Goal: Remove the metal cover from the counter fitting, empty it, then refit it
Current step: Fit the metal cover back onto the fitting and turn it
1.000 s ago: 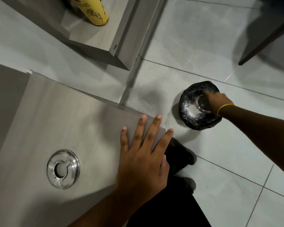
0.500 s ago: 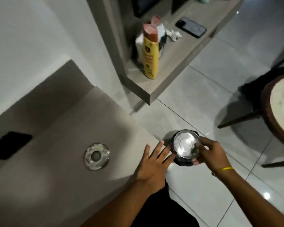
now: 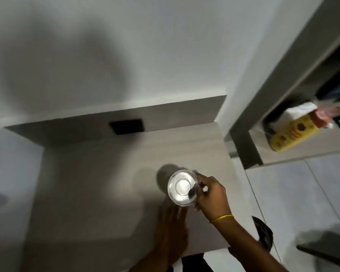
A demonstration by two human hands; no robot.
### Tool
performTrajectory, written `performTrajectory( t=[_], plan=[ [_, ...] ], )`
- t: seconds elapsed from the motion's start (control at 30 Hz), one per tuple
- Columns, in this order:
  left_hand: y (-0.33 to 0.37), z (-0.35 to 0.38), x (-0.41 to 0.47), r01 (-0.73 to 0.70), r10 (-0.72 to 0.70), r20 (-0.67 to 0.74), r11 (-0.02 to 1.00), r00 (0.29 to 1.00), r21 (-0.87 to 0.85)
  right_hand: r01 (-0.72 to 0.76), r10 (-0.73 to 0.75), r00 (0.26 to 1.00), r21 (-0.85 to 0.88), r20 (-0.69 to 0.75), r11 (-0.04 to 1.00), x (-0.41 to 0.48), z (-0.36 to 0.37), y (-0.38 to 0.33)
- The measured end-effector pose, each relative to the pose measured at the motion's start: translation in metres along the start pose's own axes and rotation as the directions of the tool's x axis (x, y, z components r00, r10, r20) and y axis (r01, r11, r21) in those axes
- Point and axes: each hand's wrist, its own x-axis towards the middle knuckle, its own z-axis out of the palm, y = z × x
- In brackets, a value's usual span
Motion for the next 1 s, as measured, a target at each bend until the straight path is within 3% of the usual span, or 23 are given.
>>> performTrajectory(
  t=[0.13,0.2,0.3,0.67,0.87,1.0],
  plan=[
    [-0.071,-0.018,-0.023,0.252,-0.237,-0.157,0.964,0.959,0.084,0.057,-0.045,0.990,-0.092,0.133,0.994,0.027,0.055,-0.025],
    [-0.100,-0.027,-0.029,0.305,-0.275,-0.243,0.948,0.930,0.095,0.069,-0.046,0.989,-0.165,0.141,0.984,0.039,0.082,-0.029],
    [-0.134,-0.031,-0.036,0.352,-0.328,-0.217,0.933,0.919,0.077,0.061,-0.032,0.988,-0.188,0.150,0.980,0.051,0.114,-0.024],
    [-0.156,-0.019,-0.041,0.350,-0.294,-0.358,0.931,0.886,0.101,-0.067,0.080,0.995,-0.180,0.067,0.981,0.045,0.138,-0.007],
    [-0.155,-0.017,-0.042,0.345,-0.272,-0.403,0.931,0.874,0.120,0.038,-0.019,0.998,-0.303,0.066,0.952,0.042,0.128,-0.005],
    [-0.157,-0.016,-0.041,0.341,-0.272,-0.411,0.934,0.870,0.103,0.160,-0.172,0.985,-0.386,0.001,0.909,0.037,0.099,-0.001]
  ],
)
